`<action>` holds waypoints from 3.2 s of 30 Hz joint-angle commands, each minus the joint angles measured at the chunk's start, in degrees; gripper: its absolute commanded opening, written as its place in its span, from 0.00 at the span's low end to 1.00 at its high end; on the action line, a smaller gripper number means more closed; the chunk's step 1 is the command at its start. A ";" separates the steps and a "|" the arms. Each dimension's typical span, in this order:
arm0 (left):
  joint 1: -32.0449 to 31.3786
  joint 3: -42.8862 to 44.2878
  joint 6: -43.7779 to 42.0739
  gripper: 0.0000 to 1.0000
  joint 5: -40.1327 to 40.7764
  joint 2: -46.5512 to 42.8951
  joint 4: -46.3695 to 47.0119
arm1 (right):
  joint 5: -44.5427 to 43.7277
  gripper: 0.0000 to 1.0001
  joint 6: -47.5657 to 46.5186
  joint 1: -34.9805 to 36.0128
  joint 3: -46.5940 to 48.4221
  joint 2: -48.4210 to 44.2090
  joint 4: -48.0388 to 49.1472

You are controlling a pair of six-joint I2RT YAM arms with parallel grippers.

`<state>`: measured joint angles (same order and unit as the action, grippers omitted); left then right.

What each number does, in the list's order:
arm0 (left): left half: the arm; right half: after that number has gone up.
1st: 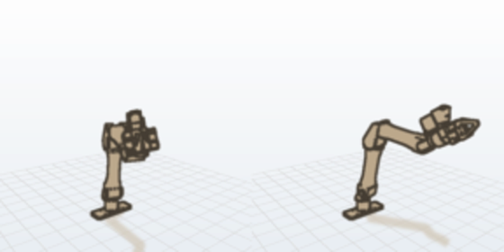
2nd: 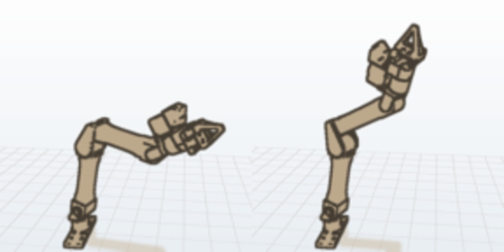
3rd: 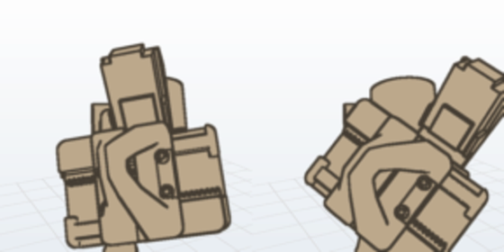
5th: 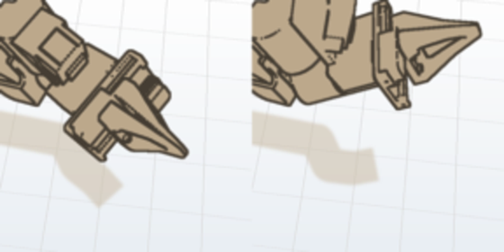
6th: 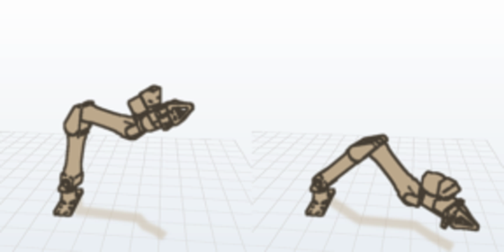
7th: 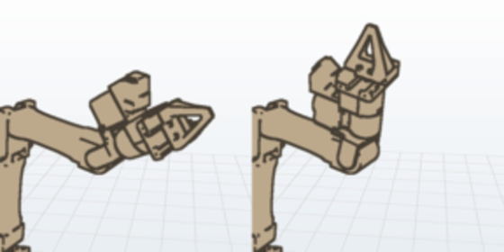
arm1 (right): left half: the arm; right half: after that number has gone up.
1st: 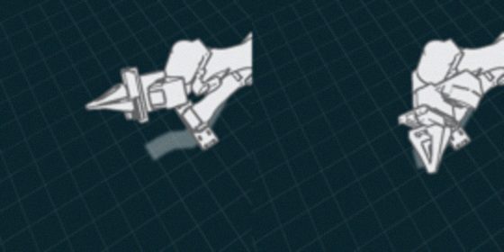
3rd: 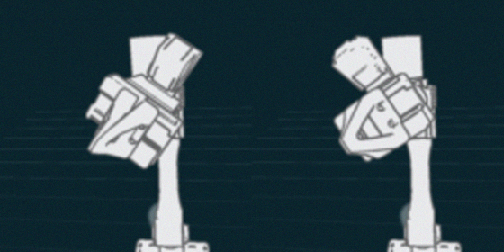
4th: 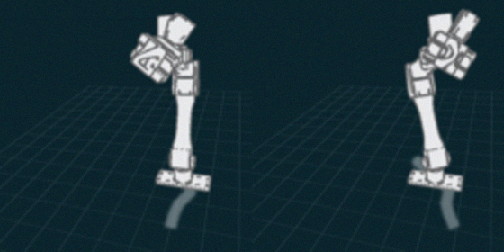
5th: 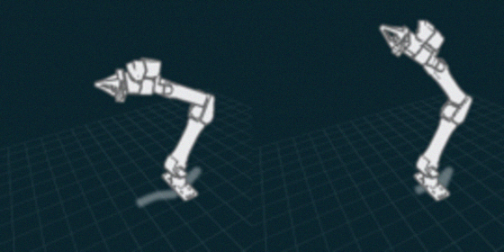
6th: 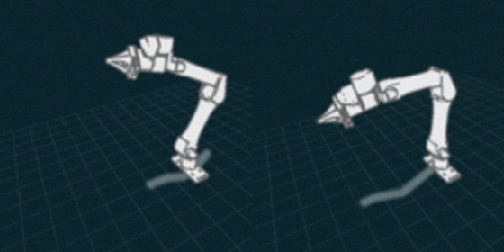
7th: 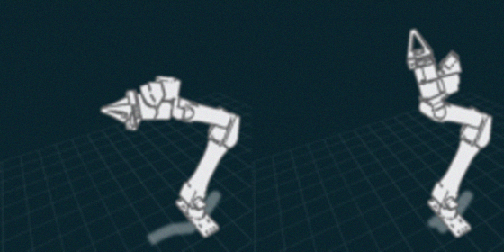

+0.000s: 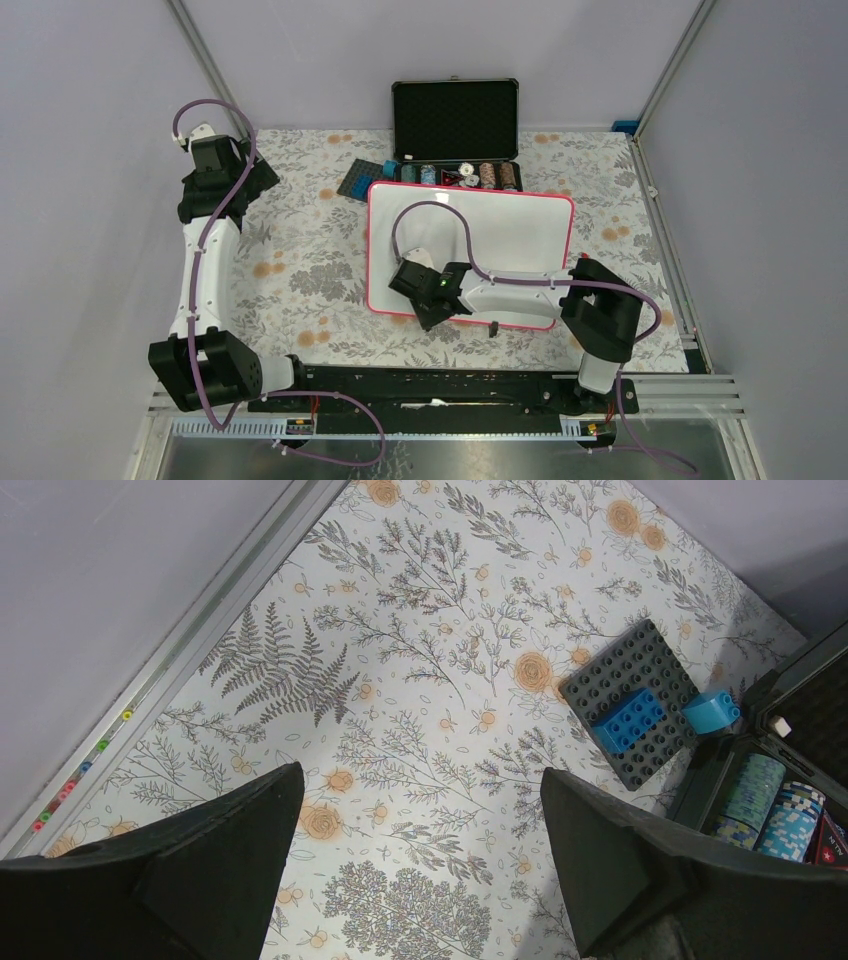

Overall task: Write a sentence on the whiteboard
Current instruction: Move the whiteboard stand to the center of the board.

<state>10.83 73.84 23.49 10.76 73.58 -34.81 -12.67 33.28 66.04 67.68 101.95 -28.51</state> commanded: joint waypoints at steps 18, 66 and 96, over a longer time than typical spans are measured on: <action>0.28 0.09 0.24 0.99 -2.62 -2.33 4.09 | 4.79 0.00 -17.19 0.40 -5.20 -3.31 11.96; 0.32 -0.21 -2.83 0.99 -10.50 -3.01 6.24 | 23.66 0.00 -54.77 -0.89 -8.87 -9.21 12.65; 0.33 2.27 -7.60 0.99 -15.38 -2.79 4.60 | 29.53 0.99 -52.62 -6.46 -3.24 -15.89 3.95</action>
<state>10.83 73.47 18.74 -1.69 71.99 -31.59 13.76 -18.50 60.58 59.59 90.45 -21.08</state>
